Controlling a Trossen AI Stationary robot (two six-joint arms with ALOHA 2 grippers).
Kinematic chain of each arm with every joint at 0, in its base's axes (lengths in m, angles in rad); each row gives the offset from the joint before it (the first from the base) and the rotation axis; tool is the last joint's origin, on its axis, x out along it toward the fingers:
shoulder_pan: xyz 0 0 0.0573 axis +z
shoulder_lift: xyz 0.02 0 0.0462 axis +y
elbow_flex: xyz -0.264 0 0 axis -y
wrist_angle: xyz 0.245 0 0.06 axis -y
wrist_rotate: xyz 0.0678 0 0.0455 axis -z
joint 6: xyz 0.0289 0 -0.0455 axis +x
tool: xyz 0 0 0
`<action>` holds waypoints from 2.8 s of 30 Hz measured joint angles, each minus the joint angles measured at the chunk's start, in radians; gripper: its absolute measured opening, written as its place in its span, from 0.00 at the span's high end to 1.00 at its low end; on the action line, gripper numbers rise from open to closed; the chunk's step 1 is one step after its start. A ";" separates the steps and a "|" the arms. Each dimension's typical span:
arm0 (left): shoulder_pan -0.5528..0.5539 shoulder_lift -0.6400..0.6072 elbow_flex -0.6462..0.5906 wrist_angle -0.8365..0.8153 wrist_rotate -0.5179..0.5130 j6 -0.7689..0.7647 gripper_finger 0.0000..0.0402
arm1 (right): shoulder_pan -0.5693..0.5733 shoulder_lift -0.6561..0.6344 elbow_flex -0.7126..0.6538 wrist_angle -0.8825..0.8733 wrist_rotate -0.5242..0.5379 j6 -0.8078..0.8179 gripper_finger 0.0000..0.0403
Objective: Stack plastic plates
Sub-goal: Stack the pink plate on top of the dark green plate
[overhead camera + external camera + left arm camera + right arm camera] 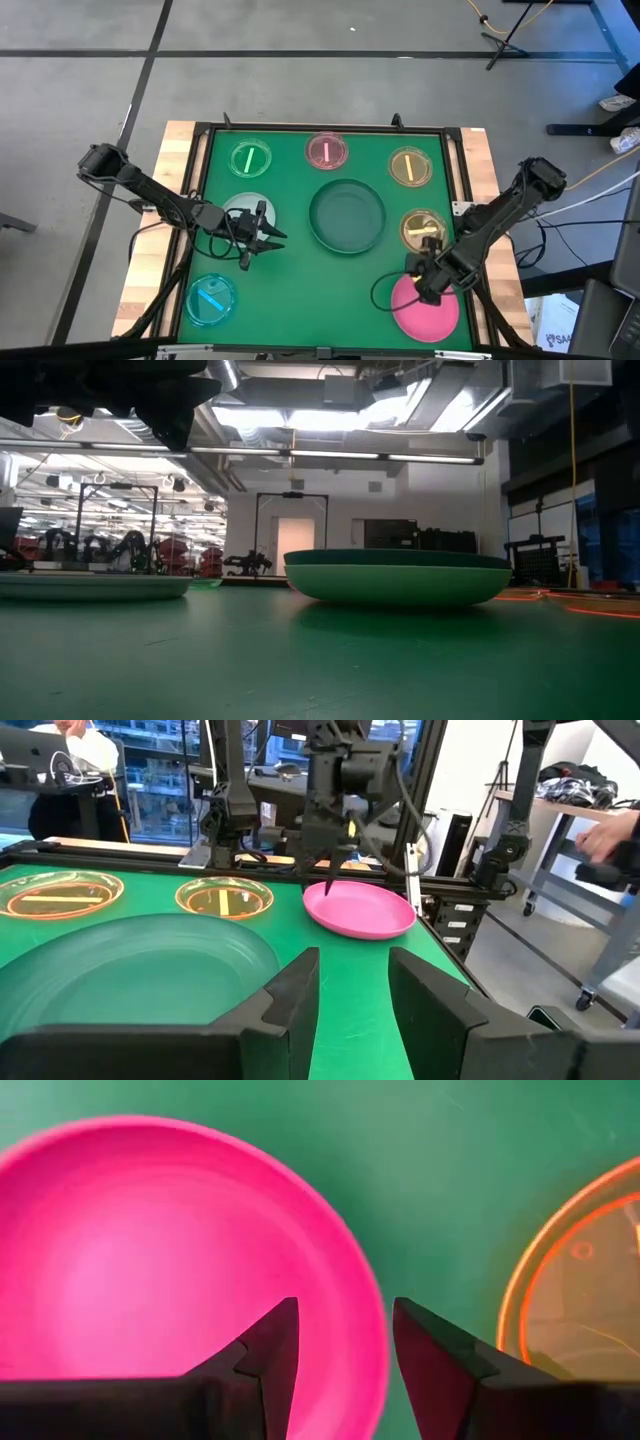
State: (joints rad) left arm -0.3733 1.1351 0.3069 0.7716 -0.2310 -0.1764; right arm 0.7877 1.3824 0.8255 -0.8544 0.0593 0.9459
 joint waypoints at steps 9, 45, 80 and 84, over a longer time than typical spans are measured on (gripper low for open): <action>0.000 0.000 0.000 0.000 0.000 0.000 0.71 | -0.002 0.000 -0.096 0.114 -0.025 -0.007 0.62; 0.000 0.000 0.000 0.000 0.000 -0.005 0.71 | -0.030 -0.001 -0.124 0.333 -0.026 -0.037 0.99; 0.000 0.000 0.000 0.000 0.000 -0.008 0.71 | -0.925 0.001 0.183 0.320 0.064 -0.586 0.99; 0.000 0.000 0.000 0.000 0.000 -0.008 0.71 | -0.984 0.012 0.159 0.336 0.061 -0.621 0.99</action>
State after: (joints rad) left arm -0.3735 1.1353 0.3069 0.7715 -0.2312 -0.1848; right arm -0.1966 1.3948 0.9842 -0.5182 0.1201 0.3252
